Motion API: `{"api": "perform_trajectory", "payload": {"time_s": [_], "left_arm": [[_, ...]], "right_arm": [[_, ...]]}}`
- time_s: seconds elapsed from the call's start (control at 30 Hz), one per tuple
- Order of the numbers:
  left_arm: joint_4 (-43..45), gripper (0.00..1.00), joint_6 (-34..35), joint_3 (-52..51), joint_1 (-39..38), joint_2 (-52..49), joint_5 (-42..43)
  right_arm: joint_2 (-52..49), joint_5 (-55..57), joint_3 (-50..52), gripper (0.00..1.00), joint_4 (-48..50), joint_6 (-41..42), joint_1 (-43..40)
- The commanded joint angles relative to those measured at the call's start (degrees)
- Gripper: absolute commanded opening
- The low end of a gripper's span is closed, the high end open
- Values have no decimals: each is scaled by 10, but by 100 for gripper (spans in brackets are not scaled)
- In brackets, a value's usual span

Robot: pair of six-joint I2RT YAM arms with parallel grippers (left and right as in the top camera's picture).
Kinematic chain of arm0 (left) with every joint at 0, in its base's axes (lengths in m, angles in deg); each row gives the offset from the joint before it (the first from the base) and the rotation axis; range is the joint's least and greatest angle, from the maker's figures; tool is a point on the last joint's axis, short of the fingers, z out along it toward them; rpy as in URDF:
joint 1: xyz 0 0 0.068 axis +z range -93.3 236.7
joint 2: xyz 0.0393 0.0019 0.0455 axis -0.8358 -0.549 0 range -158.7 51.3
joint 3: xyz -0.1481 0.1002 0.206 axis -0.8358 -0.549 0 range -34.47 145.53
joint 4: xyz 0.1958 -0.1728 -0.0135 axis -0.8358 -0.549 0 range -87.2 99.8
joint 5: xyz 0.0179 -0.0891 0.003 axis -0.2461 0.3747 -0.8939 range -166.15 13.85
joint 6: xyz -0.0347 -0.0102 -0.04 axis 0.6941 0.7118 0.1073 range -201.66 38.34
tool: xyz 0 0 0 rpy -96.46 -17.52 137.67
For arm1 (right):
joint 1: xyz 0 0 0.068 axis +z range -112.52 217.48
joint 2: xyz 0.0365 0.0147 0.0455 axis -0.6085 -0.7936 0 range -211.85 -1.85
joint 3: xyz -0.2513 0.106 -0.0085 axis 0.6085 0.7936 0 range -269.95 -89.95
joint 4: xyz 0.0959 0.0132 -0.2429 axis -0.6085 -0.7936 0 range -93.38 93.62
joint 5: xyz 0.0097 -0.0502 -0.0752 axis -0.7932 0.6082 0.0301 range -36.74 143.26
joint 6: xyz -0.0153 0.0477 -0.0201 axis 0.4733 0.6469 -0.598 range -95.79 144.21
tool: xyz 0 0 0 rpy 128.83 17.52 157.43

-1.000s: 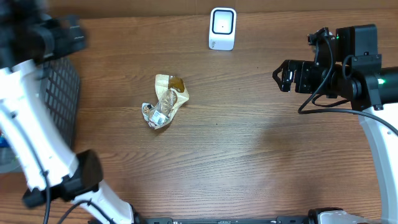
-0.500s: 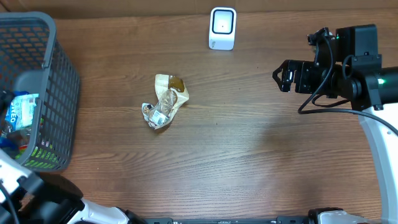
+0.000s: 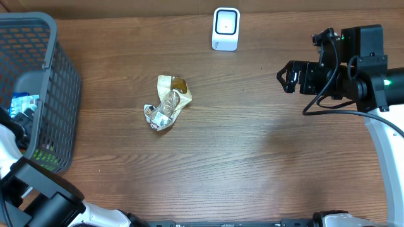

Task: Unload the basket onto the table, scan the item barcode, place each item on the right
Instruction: 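Reach into the basket and grasp the green snack bag, left gripper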

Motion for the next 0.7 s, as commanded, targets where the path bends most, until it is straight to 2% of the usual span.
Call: {"api": "perform_trajectory", "payload": {"time_s": [0.0, 0.27, 0.3, 0.33, 0.37, 0.4, 0.57, 0.67], "left_arm": [[28, 89, -27, -53, -1, 4, -11], [94, 77, -31, -91, 0, 3, -12], [100, 68, -35, -91, 0, 1, -11], [102, 53, -35, -91, 0, 1, -12], [104, 23, -35, -91, 0, 1, -11], [104, 4, -35, -90, 0, 1, -10], [76, 4, -21, -58, -5, 13, 12], [30, 4, -8, 9, -5, 33, 49]], "right_arm": [[7, -5, -12, 100, 2, -2, 2], [7, -5, -11, 100, 2, -3, 2], [7, -5, -11, 100, 2, -3, 2], [7, -5, -11, 100, 2, -3, 2], [7, -5, -11, 100, 2, -3, 2], [7, -5, -11, 100, 2, -3, 2], [7, -5, -11, 100, -1, -2, 2], [7, -5, -11, 100, -2, -2, 2]]}}
